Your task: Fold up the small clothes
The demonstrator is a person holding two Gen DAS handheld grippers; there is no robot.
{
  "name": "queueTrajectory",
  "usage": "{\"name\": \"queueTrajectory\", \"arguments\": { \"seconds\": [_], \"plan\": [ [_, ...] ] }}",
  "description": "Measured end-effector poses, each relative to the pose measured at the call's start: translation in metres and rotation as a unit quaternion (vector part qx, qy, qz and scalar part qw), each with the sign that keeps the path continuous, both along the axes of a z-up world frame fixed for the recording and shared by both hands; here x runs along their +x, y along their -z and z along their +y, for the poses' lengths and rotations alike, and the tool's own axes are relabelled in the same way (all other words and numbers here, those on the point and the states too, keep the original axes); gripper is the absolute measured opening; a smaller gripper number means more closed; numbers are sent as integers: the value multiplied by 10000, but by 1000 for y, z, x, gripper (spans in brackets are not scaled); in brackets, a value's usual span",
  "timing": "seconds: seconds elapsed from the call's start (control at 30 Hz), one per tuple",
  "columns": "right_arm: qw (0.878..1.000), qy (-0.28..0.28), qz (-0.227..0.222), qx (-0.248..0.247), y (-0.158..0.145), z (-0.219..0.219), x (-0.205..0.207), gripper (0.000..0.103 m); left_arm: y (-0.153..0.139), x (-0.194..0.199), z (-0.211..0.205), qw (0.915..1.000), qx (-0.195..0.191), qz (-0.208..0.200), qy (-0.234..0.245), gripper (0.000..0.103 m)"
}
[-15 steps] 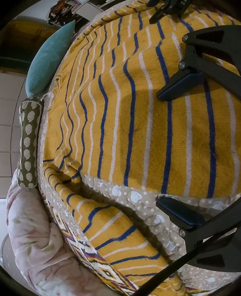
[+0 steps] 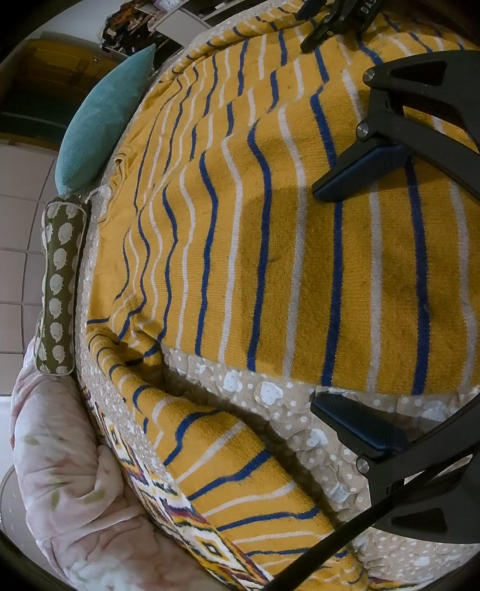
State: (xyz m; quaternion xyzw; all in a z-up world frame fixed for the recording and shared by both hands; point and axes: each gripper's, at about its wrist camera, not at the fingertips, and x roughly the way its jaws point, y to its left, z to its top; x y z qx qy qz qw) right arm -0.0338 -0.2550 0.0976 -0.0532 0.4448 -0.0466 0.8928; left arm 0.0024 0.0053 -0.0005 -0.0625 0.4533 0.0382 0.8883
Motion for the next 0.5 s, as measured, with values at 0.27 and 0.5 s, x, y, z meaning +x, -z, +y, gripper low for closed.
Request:
{"name": "queueTrajectory", "arguments": {
  "seconds": [0.27,0.5],
  "plan": [
    [10000,-5,-8,-5,0,-4,3,103,0,0,0,10000,-3,-1,-2,103],
    [10000,-7,-12,-9,0,-4,2,103,0,0,-1,10000,1,-3,-14,103]
  ]
}}
